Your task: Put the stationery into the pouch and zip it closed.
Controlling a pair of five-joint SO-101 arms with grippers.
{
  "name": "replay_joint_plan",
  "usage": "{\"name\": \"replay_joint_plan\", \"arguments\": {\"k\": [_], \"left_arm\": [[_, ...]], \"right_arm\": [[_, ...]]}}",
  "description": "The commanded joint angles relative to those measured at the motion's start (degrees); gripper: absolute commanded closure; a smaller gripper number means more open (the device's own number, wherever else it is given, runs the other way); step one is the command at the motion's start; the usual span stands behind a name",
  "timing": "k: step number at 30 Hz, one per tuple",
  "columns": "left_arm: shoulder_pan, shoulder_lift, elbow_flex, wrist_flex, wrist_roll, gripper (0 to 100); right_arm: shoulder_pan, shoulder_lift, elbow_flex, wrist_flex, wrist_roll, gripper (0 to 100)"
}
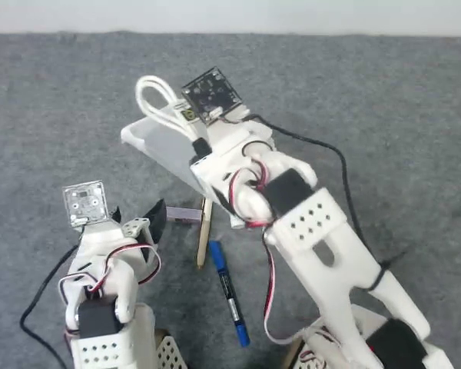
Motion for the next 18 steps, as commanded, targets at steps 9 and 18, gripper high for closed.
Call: {"name": "replay_joint_plan", "arguments": {"k": [9, 18], "left_arm": [[0.18, -1.14, -7.25, -0.18, 7.65, 66], [3.87, -1.14, -8.84, 2.11, 8.0, 65]], "right_arm": [[-3.21, -9.27, 9.05, -13.23, -0.7, 99.3], [-5.67, -18.86, 22.95, -28.0, -0.62, 99.3]]}}
